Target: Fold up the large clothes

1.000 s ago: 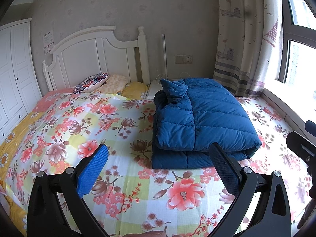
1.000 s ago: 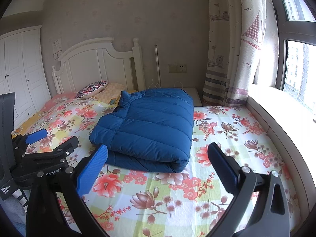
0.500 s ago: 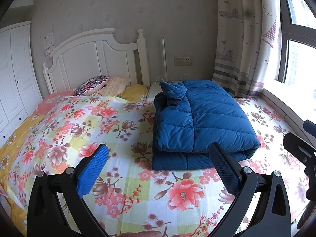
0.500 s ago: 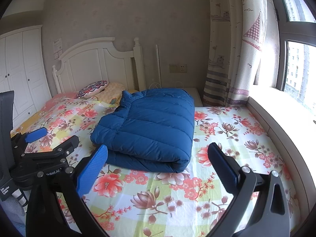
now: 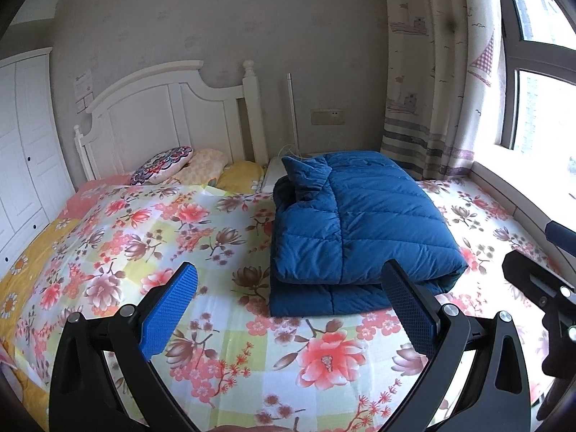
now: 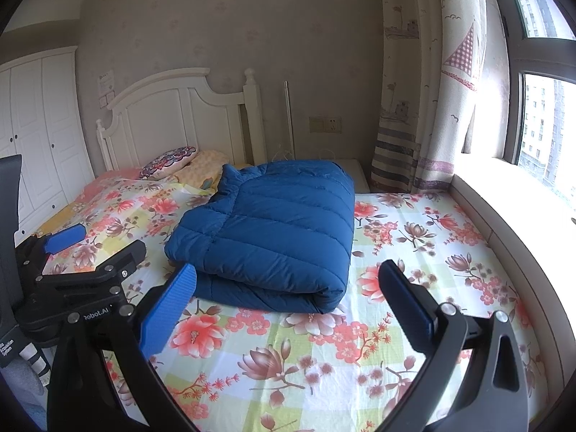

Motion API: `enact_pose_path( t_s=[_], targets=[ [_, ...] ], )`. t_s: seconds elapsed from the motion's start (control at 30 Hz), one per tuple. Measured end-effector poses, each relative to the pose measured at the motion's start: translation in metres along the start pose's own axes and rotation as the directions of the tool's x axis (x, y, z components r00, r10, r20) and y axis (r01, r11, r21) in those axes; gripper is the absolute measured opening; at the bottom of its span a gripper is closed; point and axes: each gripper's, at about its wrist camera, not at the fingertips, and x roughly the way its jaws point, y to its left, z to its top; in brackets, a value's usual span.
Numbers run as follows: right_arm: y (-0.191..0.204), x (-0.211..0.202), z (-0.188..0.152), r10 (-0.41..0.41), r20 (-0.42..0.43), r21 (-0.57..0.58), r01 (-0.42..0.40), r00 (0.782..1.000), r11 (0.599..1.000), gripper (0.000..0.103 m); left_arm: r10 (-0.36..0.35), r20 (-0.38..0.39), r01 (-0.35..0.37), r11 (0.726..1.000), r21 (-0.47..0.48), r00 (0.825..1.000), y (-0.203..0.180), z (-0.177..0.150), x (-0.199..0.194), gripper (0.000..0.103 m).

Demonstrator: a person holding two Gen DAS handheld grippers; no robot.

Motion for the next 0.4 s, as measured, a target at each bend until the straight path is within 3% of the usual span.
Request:
enact_pose_path(
  t_s=[0.1,0.27,0.37,0.4],
  targets=[
    [0.0,0.003,0.001,-0.005,-0.008,-0.003,0.005,1.0,1.0,0.101,-0.031,0.014,0.031,1.0,-0.004,0.999,-0.002,-0.001,0.004,0.098],
    [-0.009,0.017,0.001,-0.009,-0.035,-0.006,0.009,0.999,1.0,0.101,-0.023,0.036,0.023,1.0,0.0,0.999,0.011,0.004,0.018,0.098],
    [-0.037,0.023,0.011,-0.055,-0.039,-0.028,0.054,0.998,0.998,0.1,0.007,-0.07,-0.007,1.0,-0.006,0.998,0.075,0.025,0.051,0.098],
    [-0.06,0.023,0.018,-0.119,-0.031,-0.04,0.118,0.992,0.992,0.1,0.037,-0.093,-0.041,0.999,-0.034,0.995,0.101,0.03,0.059,0.098]
  ],
)
